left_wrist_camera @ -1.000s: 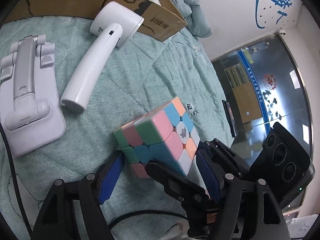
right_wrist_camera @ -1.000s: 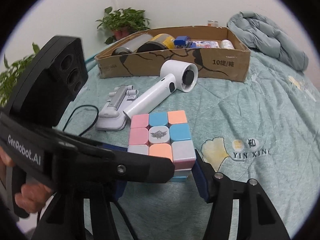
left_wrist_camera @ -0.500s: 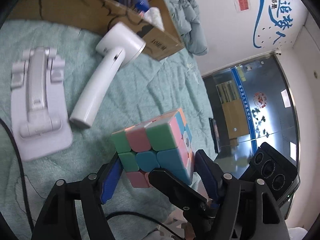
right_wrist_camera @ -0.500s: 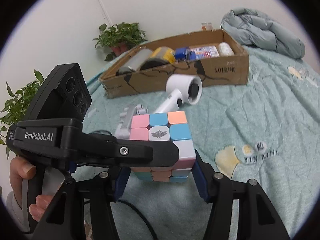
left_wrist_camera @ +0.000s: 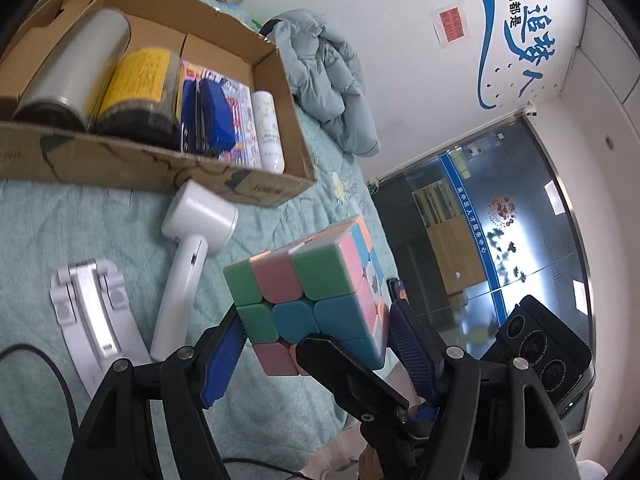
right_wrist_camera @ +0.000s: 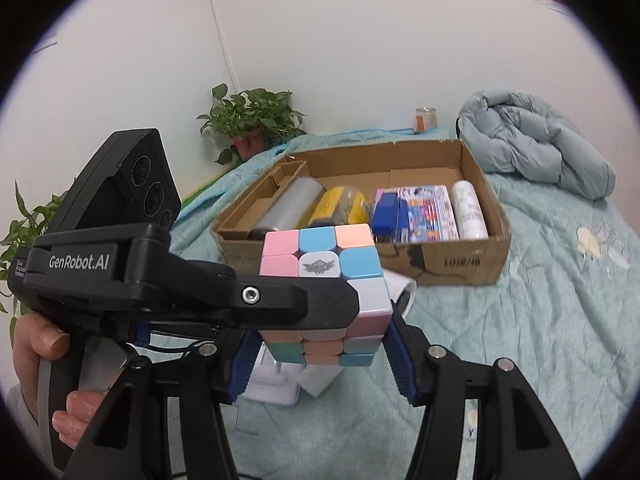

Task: Organize rigid objects
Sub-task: 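Carry the cube with both grippers and lower it into the box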

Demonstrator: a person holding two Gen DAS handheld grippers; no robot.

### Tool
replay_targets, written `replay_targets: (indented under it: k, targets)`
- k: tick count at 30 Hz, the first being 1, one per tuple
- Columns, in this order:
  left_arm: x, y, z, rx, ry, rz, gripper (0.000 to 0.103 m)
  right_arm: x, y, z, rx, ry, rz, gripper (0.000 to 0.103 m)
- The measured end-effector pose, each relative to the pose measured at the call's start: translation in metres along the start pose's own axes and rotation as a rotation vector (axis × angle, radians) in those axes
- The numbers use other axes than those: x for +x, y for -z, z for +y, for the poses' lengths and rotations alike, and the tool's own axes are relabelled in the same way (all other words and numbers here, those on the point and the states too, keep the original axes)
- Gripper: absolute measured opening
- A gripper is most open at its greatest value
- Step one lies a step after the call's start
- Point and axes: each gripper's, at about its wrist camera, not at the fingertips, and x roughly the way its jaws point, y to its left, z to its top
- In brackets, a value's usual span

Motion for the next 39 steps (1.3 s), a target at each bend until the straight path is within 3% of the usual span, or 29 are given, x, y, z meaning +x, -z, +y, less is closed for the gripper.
replay_targets:
  k: [9, 15, 28, 37, 39]
  targets:
    - [-0.009, -0.052, 0.0, -0.023, 0.029, -0.006, 0.069, 0.022, -0.042, -0.002, -0.025, 0.023, -0.026, 0.056]
    - [0.008, -0.091, 0.009, -0.041, 0.042, 0.014, 0.069, 0.041, -0.06, -0.012, -0.024, 0.041, -0.026, 0.056]
    - [0.1, -0.216, 0.029, -0.046, 0.032, 0.132, 0.069, 0.109, -0.119, -0.081, 0.075, 0.096, 0.006, 0.056]
    - [0.178, -0.291, 0.083, -0.145, -0.01, 0.245, 0.068, 0.181, -0.136, -0.142, 0.223, 0.105, 0.086, 0.056]
    - [0.189, -0.301, 0.095, -0.157, -0.039, 0.256, 0.085, 0.197, -0.135, -0.152, 0.243, 0.118, 0.112, 0.056]
